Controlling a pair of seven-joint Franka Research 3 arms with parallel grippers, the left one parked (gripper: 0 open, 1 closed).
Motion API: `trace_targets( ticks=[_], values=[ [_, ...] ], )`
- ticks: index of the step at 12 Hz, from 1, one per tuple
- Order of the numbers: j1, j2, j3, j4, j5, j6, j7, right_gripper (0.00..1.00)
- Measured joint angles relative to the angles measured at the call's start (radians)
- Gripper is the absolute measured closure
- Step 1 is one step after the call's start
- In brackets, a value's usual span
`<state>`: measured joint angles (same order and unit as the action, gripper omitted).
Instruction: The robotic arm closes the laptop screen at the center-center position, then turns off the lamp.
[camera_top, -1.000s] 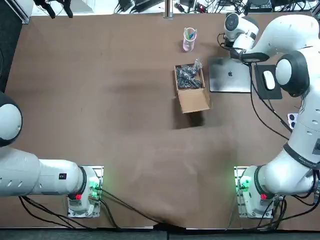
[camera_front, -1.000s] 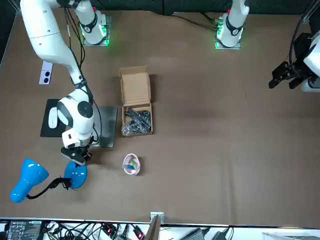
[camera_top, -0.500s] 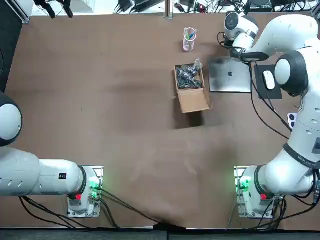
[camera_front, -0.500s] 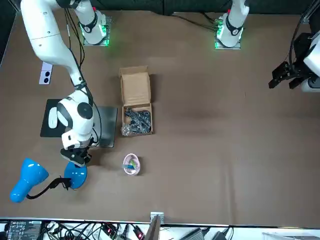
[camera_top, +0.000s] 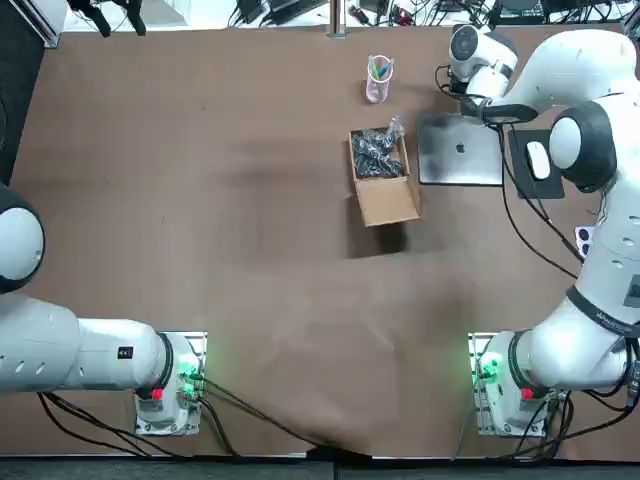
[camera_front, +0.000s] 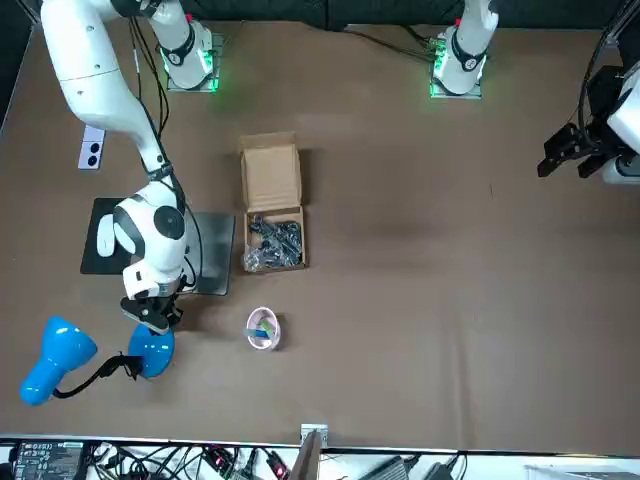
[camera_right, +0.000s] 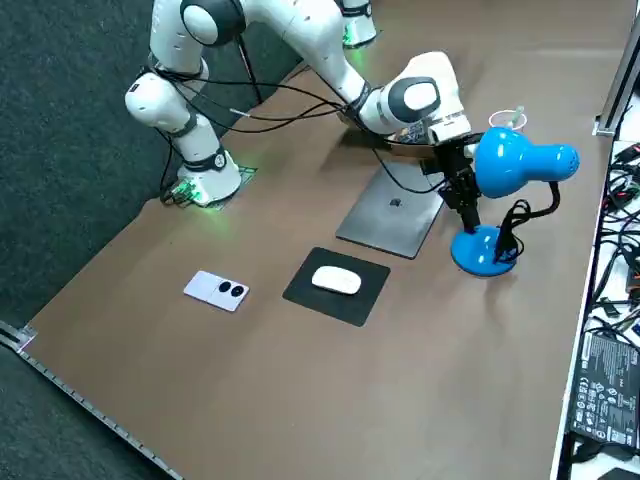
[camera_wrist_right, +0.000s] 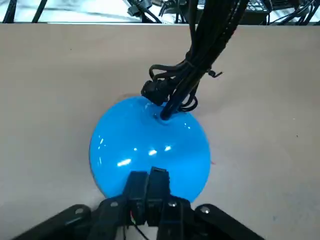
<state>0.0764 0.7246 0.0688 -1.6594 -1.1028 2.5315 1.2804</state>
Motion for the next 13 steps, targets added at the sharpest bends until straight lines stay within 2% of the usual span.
trace_targets(
  ticks=[13],
  values=[
    [-0.001,0.007,0.0,0.005,0.0,0.016,0.007,0.98]
  ],
)
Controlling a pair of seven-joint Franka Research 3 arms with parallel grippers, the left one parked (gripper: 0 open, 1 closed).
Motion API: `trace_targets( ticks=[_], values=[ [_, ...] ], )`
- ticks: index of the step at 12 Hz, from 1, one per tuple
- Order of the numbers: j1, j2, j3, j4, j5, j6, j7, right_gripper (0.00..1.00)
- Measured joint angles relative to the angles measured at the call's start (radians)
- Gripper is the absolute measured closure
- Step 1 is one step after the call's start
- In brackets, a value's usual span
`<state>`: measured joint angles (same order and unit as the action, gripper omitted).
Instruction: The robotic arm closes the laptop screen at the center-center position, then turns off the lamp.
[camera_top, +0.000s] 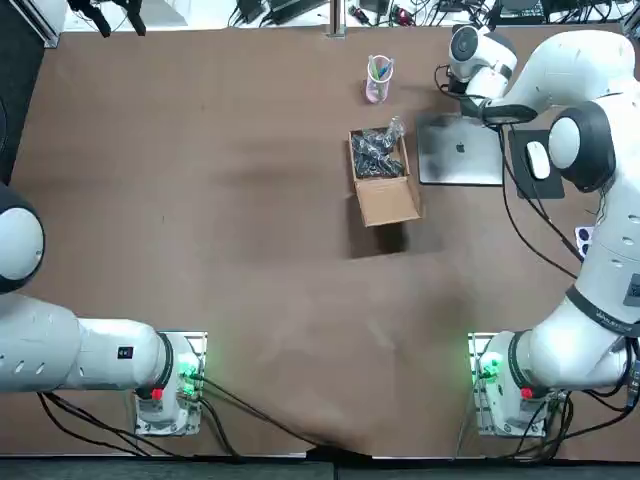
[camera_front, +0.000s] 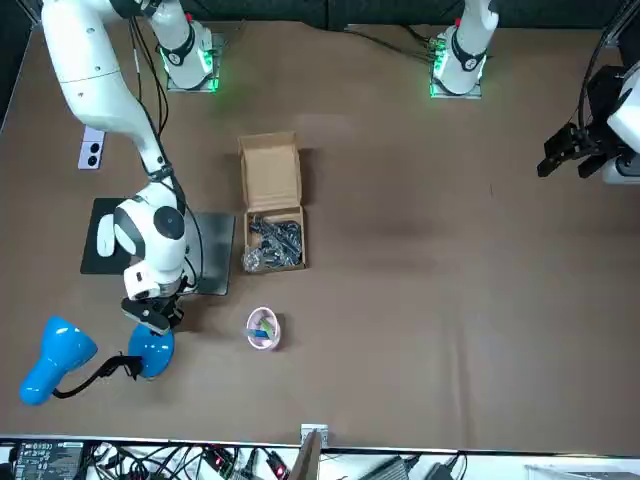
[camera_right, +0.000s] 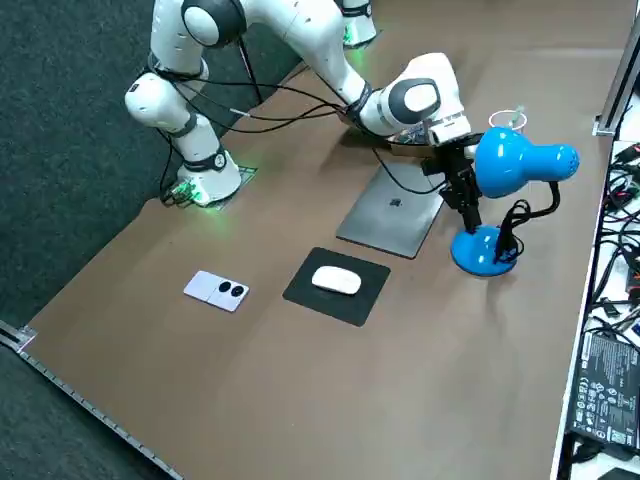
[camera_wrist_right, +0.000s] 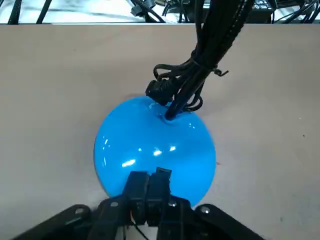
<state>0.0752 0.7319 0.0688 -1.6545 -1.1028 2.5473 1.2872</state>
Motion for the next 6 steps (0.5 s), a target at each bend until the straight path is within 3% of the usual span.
trace_targets(
  ticks=[6],
  values=[
    [-0.004,0.007,0.0,0.007,0.0,0.006,0.0,0.98]
  ],
)
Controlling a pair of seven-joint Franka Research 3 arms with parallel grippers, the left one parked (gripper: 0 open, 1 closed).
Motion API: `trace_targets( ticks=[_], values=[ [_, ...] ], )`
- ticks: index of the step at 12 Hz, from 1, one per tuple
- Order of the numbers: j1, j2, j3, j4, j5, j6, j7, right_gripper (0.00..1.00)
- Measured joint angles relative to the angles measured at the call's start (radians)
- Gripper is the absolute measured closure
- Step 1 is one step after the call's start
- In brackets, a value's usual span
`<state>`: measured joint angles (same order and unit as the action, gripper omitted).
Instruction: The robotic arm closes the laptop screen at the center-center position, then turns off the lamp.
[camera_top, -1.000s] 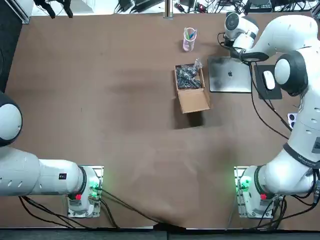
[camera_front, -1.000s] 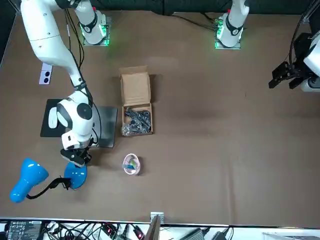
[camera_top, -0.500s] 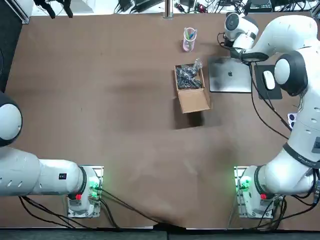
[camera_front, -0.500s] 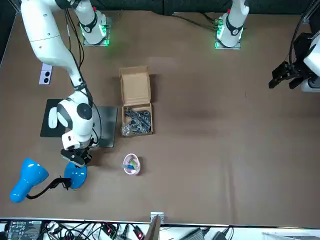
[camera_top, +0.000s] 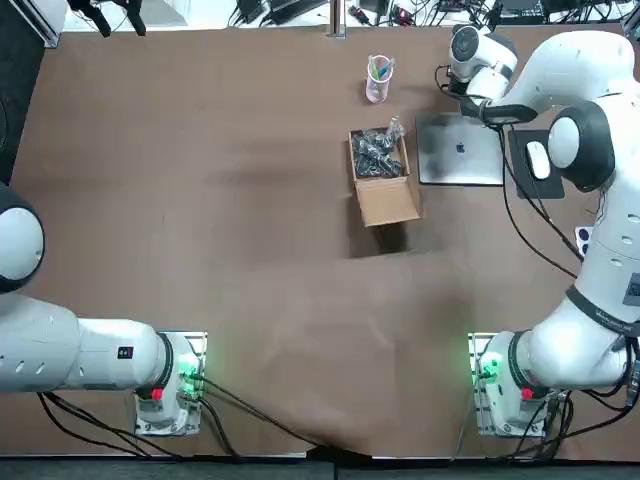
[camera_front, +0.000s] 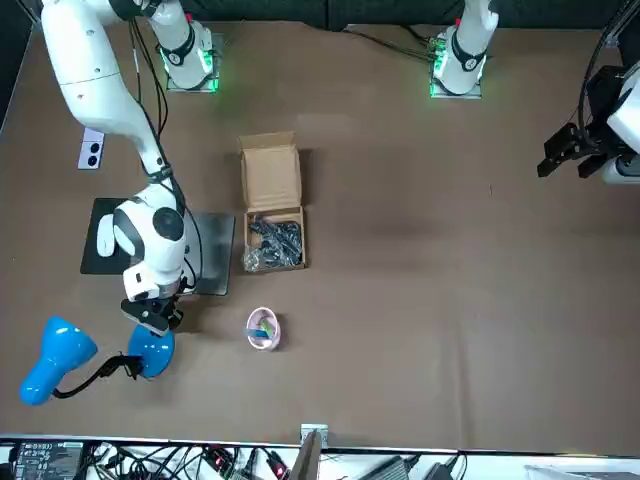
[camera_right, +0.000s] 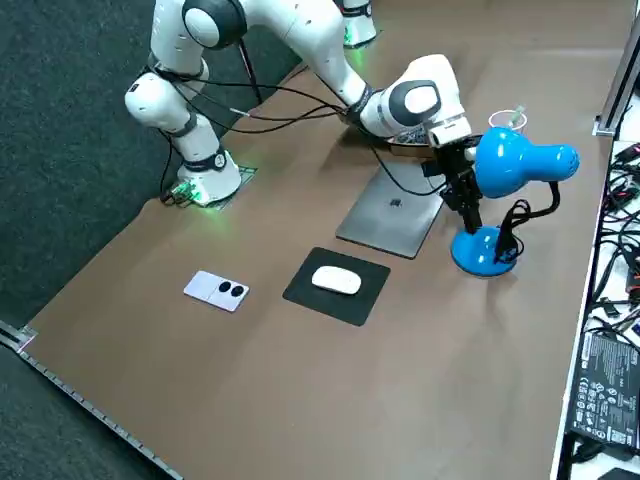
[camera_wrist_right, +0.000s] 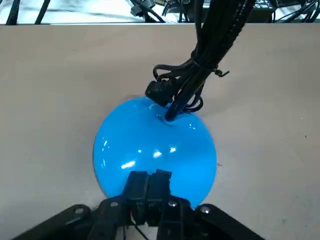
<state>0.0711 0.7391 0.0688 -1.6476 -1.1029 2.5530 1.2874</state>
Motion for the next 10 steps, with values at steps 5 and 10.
trace_targets(
  ticks=[5,10],
  values=[
    [-0.004,0.0,0.0,0.001,0.0,0.015,0.0,0.98],
    [-0.007,0.0,0.0,0.001,0.0,0.025,0.0,0.98]
  ],
)
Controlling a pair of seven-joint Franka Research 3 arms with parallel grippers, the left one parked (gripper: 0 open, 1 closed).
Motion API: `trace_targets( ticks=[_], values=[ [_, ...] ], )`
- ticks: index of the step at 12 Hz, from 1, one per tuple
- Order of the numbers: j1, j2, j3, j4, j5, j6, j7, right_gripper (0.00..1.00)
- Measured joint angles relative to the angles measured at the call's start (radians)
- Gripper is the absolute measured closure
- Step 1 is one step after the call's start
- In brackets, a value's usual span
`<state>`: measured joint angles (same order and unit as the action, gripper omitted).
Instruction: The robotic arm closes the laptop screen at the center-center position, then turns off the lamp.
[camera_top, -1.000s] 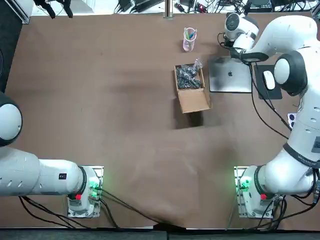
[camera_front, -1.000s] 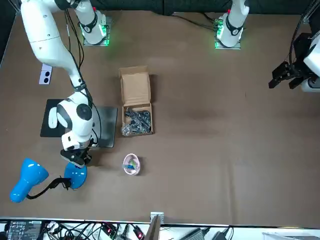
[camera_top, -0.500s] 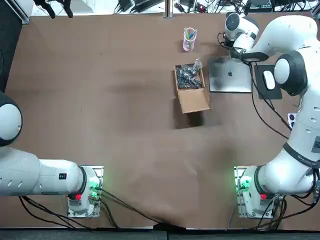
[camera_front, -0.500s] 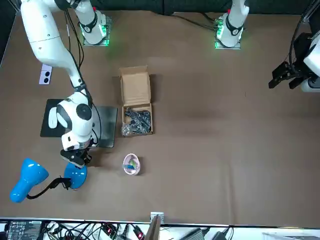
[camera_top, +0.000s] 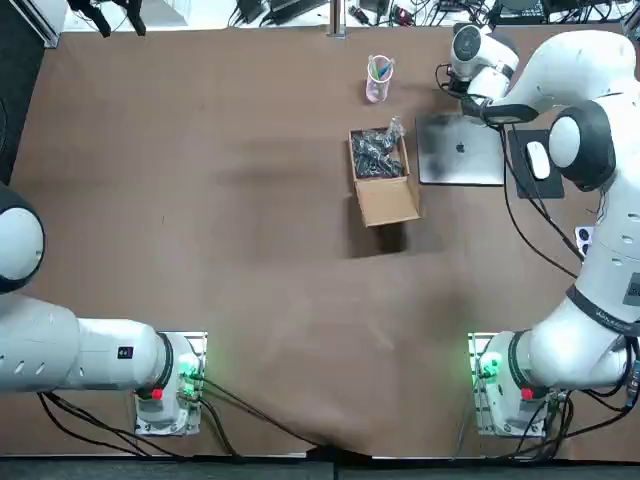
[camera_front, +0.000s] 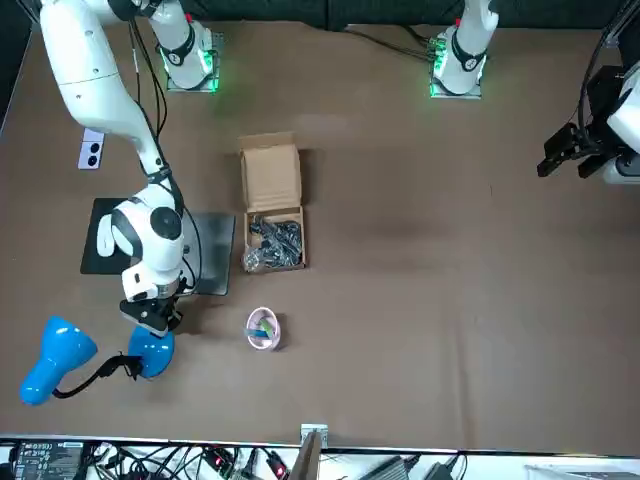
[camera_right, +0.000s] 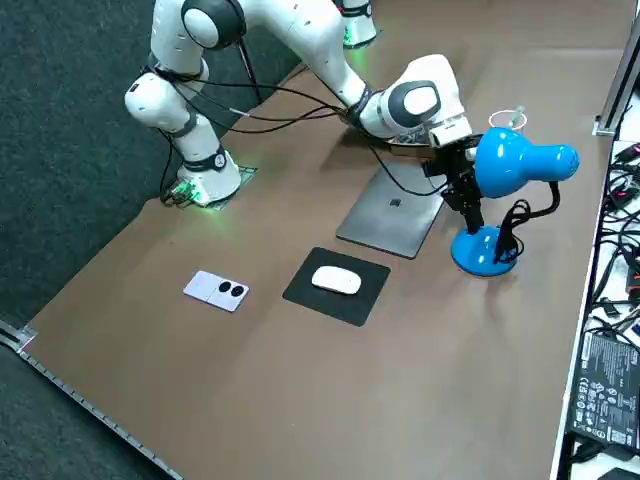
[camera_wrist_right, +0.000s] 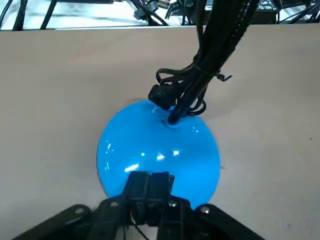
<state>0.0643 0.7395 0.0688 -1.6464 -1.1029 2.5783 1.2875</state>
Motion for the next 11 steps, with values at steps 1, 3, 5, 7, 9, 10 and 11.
trace_targets(
  ticks=[1,3,5,7,9,10,11],
  values=[
    [-0.001,0.0,0.0,0.0,0.0,0.002,0.0,0.98],
    [-0.004,0.0,0.0,0.0,0.0,0.006,0.0,0.98],
    [-0.005,0.0,0.0,0.0,0.0,0.009,0.0,0.98],
    [-0.007,0.0,0.0,0.001,0.0,0.013,0.0,0.98],
    [-0.008,0.001,0.0,0.003,-0.001,0.016,0.0,0.98],
    [-0.009,0.002,0.0,0.005,-0.001,0.016,0.0,0.98],
    [-0.01,0.002,0.0,0.007,-0.001,0.016,0.0,0.98]
  ],
)
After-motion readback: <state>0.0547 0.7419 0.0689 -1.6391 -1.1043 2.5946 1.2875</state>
